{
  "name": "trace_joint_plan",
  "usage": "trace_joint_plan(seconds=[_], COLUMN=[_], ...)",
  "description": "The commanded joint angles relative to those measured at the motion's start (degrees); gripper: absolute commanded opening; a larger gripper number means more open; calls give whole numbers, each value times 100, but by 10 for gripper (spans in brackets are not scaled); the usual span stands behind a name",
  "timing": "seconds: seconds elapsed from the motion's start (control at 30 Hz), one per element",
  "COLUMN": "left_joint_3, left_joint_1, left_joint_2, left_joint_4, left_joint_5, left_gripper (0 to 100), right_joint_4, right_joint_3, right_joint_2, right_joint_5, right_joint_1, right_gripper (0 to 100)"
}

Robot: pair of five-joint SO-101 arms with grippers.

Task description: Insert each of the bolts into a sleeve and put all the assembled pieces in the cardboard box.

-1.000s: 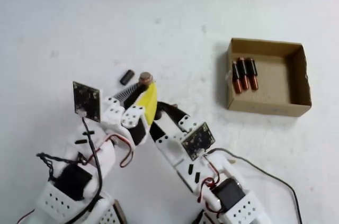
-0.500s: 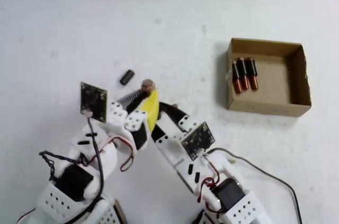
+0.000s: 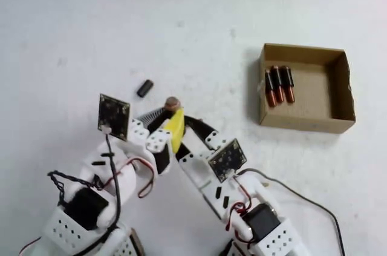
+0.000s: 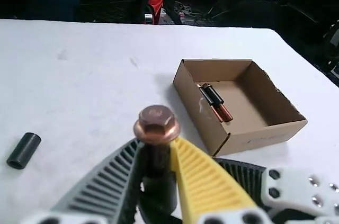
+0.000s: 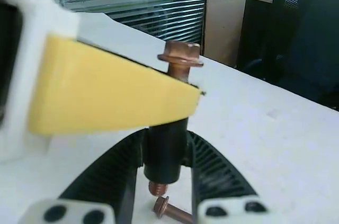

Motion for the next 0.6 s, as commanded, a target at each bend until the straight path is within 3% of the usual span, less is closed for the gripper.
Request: trace_joint_plan(seconds=[0.0, 0.17, 0.57], left_joint_3=[-62, -53, -97], left_joint_1=[48, 48, -593], left_joint_2=[-31, -22, -22], left_joint_4=[-18, -9, -378], left_joint_5=[-255, -255, -290], left_gripper=[198, 346, 353], right_joint_4=[4, 4, 4], right_joint_3=[53, 53, 53], right_joint_2=[-57, -57, -57], right_joint_5=[-44, -44, -44], right_joint_1=[101, 119, 127], right_gripper=[17, 17, 17])
